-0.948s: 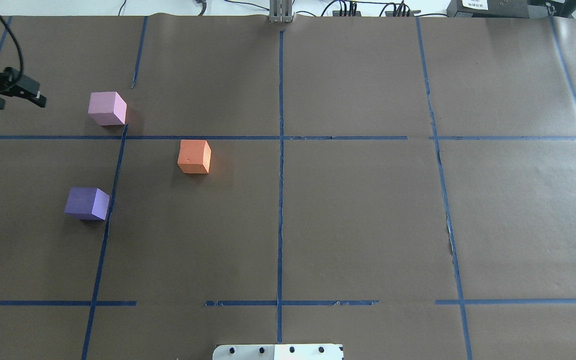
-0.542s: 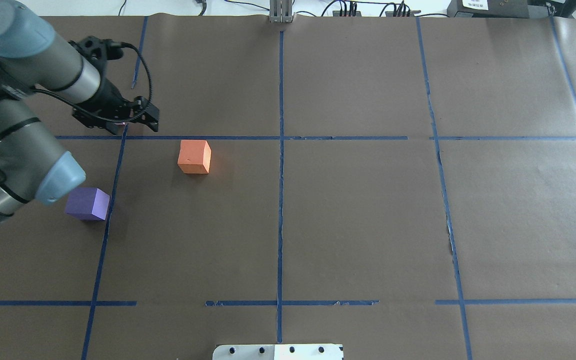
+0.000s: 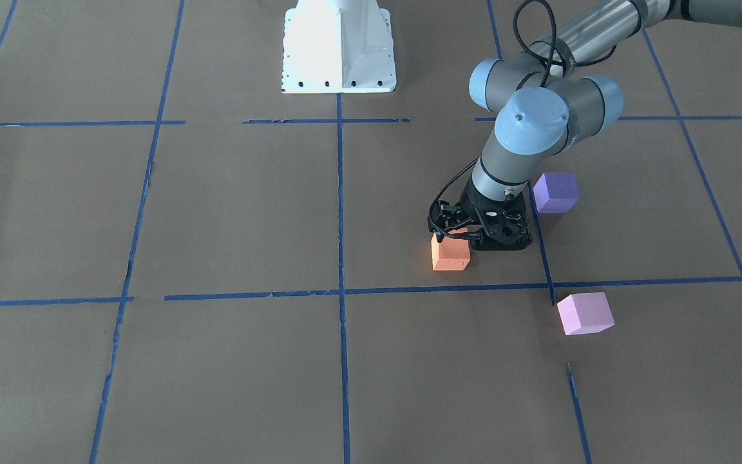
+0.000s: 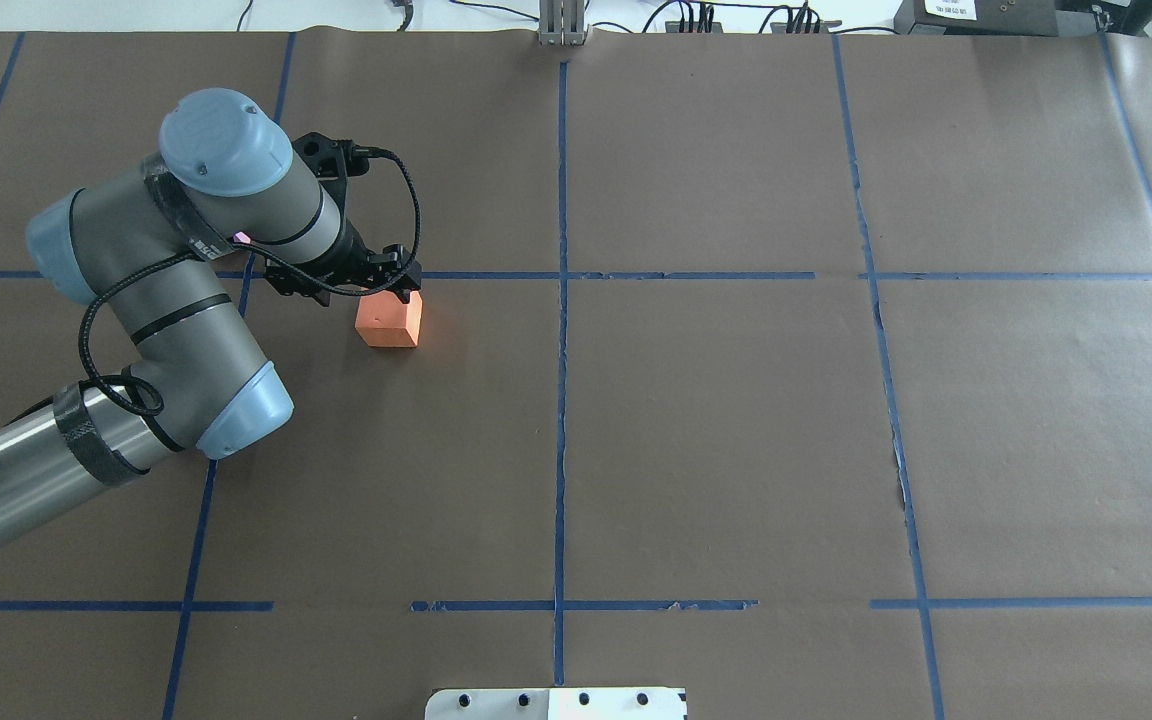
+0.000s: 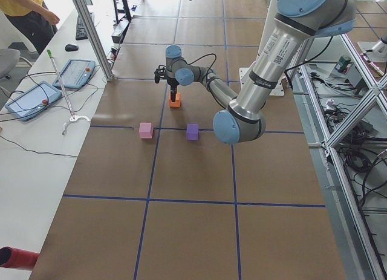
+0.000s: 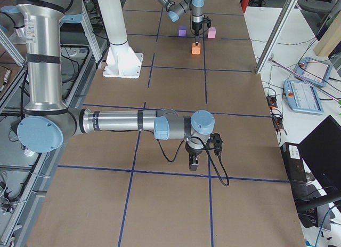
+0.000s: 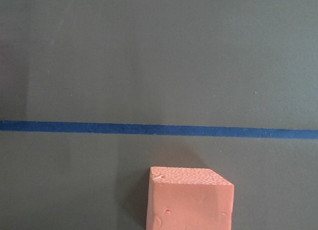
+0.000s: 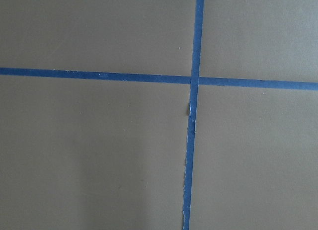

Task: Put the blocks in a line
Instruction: 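Move the left gripper over the orange cube and lower it, then close the left gripper on the orange cube and lift it, then carry the orange cube toward the gap between pink and purple cubes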

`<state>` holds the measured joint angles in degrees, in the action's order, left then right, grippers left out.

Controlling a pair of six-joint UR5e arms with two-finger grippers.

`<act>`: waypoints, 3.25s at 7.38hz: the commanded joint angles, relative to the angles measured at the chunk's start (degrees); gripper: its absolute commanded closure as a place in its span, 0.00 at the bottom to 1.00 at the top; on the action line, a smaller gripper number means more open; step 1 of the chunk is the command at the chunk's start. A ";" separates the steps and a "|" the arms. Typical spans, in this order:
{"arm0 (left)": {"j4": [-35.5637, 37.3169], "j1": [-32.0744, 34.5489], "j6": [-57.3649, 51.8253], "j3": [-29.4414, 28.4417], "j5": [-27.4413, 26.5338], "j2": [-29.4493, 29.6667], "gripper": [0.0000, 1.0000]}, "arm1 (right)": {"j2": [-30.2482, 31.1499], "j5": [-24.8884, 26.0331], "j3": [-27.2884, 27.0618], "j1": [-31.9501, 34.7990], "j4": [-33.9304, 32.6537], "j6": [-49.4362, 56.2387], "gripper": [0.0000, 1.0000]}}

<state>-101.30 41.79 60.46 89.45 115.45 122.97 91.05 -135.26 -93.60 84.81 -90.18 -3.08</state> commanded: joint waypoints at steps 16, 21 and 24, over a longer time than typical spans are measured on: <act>-1.53 -1.81 -1.31 -5.26 -0.75 3.06 0.71 | 0.00 0.00 0.00 0.00 -0.09 0.00 0.00; 2.44 10.82 -15.28 10.92 5.98 -13.94 0.73 | 0.00 0.00 0.00 0.00 0.00 0.00 0.00; 1.20 12.27 -17.57 10.06 8.21 -18.48 0.72 | 0.00 0.00 0.00 0.00 -0.09 0.00 0.00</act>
<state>-99.67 53.75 43.38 100.04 123.18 105.40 91.05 -135.26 -93.60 84.82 -90.21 -3.08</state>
